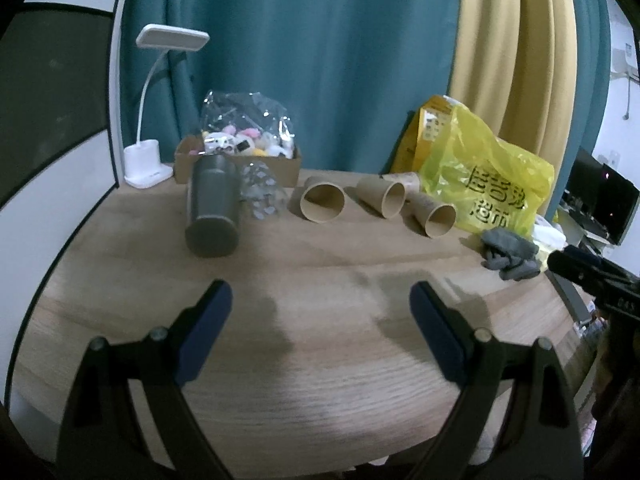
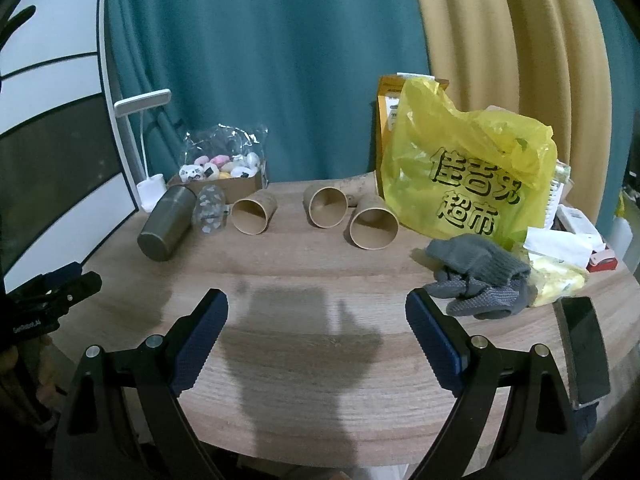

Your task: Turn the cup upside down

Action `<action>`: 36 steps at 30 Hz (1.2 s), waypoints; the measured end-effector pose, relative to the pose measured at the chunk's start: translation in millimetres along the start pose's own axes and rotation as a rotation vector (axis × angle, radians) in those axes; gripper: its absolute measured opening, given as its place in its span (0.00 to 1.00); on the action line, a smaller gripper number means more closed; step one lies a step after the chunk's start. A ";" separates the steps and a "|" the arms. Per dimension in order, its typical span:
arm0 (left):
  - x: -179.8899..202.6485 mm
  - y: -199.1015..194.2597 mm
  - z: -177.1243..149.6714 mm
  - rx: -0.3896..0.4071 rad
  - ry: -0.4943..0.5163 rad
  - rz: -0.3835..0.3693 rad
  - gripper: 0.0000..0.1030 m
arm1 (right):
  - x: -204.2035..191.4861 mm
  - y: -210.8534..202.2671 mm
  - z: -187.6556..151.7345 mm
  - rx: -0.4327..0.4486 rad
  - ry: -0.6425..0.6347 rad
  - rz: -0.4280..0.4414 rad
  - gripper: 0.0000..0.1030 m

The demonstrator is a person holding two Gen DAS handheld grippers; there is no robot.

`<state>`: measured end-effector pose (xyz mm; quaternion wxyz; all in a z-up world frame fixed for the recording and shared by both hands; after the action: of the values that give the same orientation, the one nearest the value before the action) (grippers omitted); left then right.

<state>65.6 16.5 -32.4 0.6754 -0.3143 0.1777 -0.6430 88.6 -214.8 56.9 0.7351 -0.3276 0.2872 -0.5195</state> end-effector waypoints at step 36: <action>0.3 1.4 9.8 0.004 0.016 -0.007 0.89 | -0.7 9.4 6.2 -0.011 0.005 0.025 0.90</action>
<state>73.0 18.1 -26.0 0.6723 -0.3084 0.1805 -0.6484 98.5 -210.7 53.5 0.7389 -0.3270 0.2958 -0.5095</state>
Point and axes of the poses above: each gripper's, at about its wrist camera, not at the fingertips, and y roughly the way its jaws point, x to its right, z to its top, the point moved 7 cm from there along y, roughly the way its jaws point, and after that the axes turned 9 degrees about -x, right-handed, at the moved point
